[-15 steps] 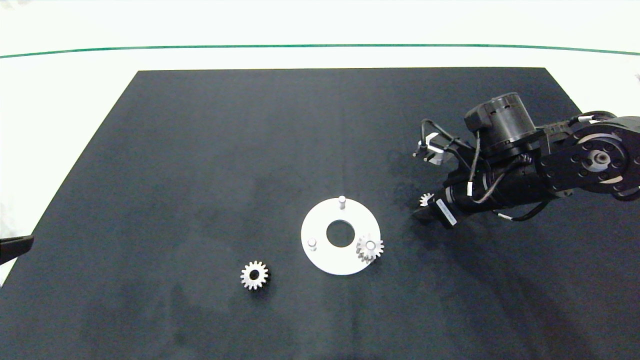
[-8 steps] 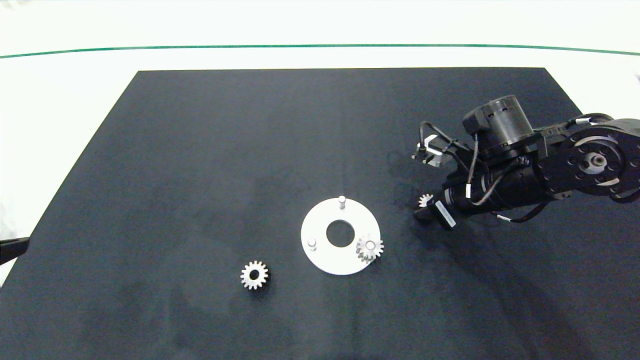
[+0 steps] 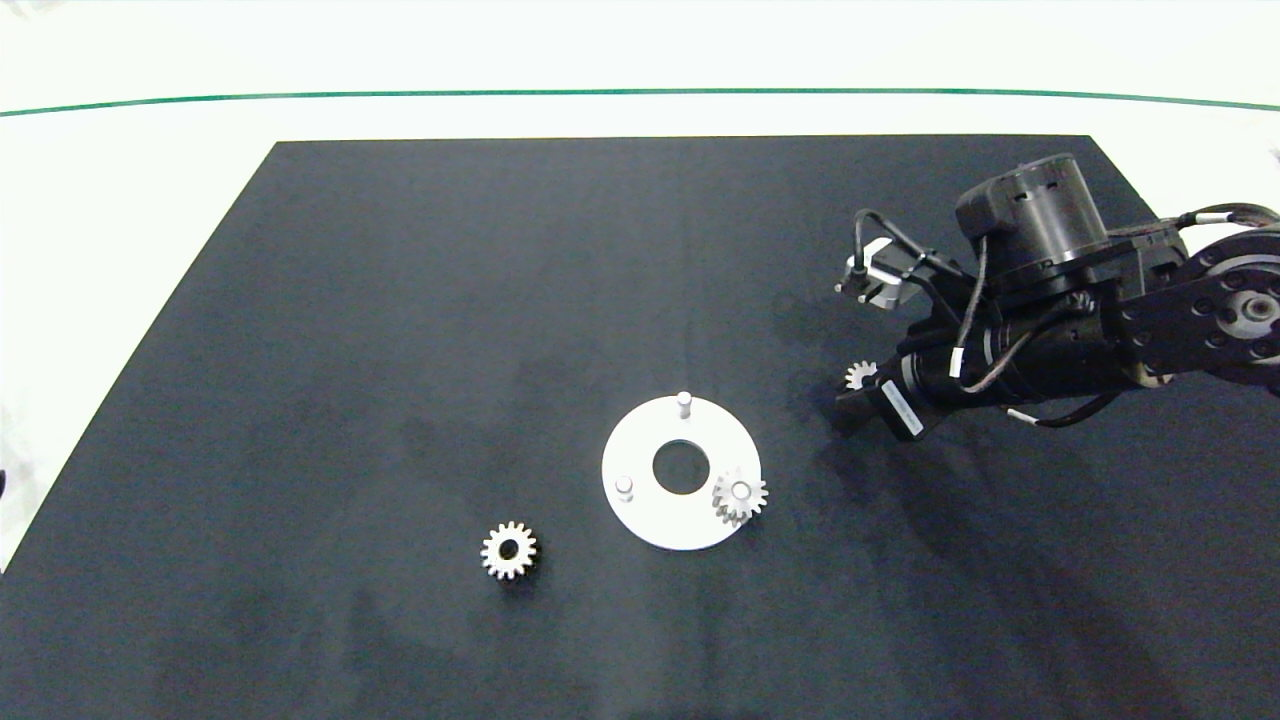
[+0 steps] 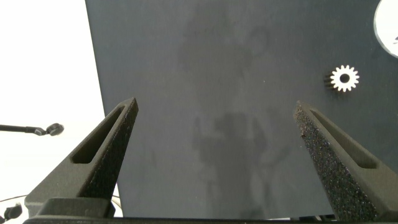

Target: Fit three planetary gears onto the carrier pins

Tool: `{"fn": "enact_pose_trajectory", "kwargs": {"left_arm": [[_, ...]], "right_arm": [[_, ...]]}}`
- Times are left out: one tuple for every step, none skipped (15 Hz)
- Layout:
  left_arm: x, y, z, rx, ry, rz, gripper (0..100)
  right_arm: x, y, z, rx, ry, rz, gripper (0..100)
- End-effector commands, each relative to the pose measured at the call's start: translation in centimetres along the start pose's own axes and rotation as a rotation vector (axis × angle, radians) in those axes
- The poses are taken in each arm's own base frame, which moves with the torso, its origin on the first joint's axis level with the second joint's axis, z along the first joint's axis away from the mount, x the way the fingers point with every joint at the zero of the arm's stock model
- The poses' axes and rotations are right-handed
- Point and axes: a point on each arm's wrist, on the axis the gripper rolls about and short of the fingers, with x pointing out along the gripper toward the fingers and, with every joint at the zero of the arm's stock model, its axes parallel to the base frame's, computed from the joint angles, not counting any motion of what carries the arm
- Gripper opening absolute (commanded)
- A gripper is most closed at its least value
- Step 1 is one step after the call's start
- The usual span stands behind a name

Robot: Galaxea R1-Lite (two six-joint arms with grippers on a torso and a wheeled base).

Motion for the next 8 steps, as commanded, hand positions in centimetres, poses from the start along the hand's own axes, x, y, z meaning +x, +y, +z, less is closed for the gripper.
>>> {"fn": "enact_pose_trajectory", "kwargs": {"left_arm": [[0.2,0.0,0.0,0.001,0.011,-0.004,100],[0.4,0.0,0.0,0.001,0.017,-0.005,100],[0.5,0.0,0.0,0.002,0.023,-0.006,100],[0.7,0.0,0.0,0.002,0.029,-0.008,100],[0.9,0.0,0.1,0.001,0.036,-0.006,100],[0.9,0.0,0.1,0.001,0.036,-0.006,100],[0.9,0.0,0.1,0.001,0.036,-0.006,100],[1.0,0.0,0.1,0.001,0.04,-0.007,100]], "right_arm": [[-1.6,0.2,1.3,-0.01,-0.068,-0.003,18],[-1.8,0.4,1.8,-0.015,-0.086,0.001,15],[-2.1,0.9,2.5,-0.023,-0.113,0.012,13],[-2.6,1.3,3.4,-0.033,-0.146,0.014,12],[-3.2,1.7,4.4,-0.04,-0.182,0.007,9],[-3.6,1.9,5.3,-0.046,-0.208,0.001,7],[-3.8,2.1,6.1,-0.052,-0.235,0.003,6],[-3.7,2.3,6.6,-0.057,-0.238,0.01,3]]}}
